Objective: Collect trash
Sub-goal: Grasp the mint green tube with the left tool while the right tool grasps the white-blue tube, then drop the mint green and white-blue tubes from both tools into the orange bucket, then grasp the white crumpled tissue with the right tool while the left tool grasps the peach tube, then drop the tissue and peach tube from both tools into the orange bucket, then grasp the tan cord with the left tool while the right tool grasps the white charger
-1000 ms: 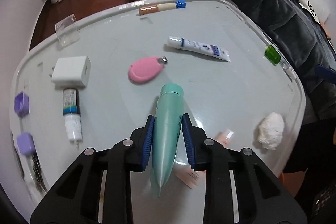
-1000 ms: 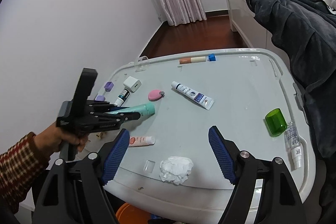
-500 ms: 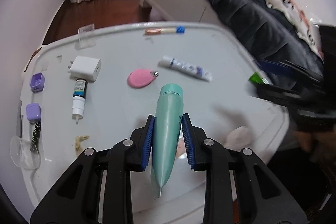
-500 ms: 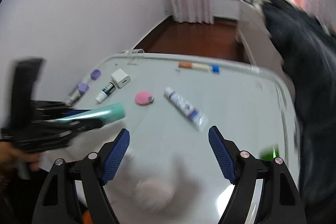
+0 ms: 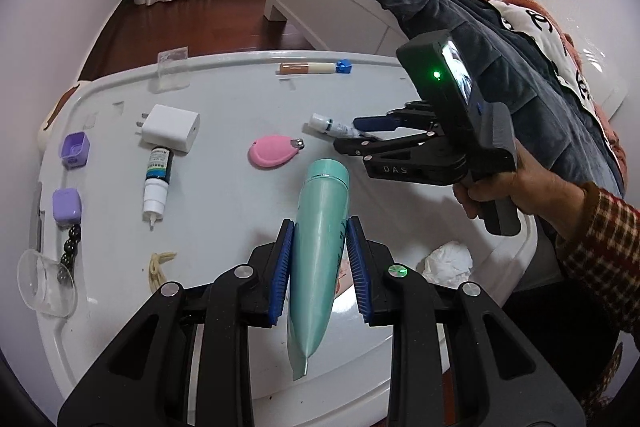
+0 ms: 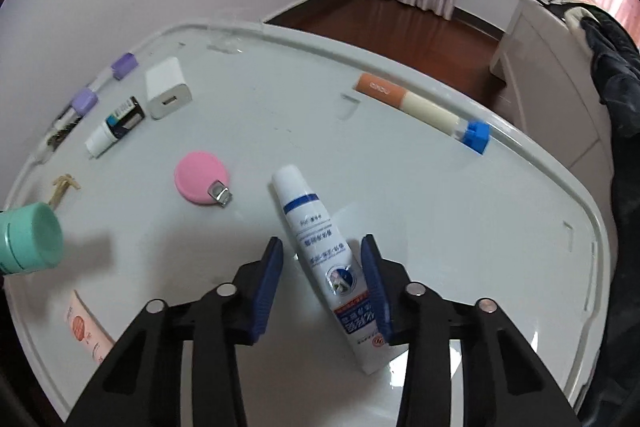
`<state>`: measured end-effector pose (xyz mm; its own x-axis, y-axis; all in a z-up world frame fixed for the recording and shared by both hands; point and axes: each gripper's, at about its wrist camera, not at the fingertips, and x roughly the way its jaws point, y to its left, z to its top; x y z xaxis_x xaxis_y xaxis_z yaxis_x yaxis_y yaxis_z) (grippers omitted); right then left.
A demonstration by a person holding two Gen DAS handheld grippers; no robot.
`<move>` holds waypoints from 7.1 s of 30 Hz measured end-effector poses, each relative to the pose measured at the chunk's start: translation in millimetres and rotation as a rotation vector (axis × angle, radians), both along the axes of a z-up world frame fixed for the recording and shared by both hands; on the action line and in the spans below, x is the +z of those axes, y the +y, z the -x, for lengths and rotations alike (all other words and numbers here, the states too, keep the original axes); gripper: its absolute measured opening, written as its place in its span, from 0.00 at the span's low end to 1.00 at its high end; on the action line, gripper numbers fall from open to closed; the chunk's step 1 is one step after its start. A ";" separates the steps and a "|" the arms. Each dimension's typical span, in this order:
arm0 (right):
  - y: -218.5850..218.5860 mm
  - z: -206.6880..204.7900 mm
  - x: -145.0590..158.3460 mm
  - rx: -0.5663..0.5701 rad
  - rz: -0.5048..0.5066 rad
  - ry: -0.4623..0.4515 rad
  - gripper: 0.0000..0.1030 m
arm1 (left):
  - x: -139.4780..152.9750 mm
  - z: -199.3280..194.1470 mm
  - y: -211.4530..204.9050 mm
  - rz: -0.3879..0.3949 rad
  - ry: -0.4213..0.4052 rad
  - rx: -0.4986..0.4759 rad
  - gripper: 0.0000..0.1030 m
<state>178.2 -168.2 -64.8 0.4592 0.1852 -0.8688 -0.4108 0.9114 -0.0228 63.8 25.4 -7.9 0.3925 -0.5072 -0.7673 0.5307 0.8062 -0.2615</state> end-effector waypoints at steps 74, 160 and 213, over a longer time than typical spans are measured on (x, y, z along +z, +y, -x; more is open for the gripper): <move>12.3 165.3 13.9 -0.300 -0.071 0.017 0.76 | -25.8 46.9 -17.7 -0.080 0.002 0.191 0.63; -21.3 320.7 0.2 -0.364 -0.292 0.219 0.70 | -74.3 167.7 -12.0 -0.112 0.211 0.133 0.54; 178.0 -50.6 25.0 0.074 -0.002 -0.110 0.73 | 8.1 7.2 70.4 0.026 -0.101 0.404 0.14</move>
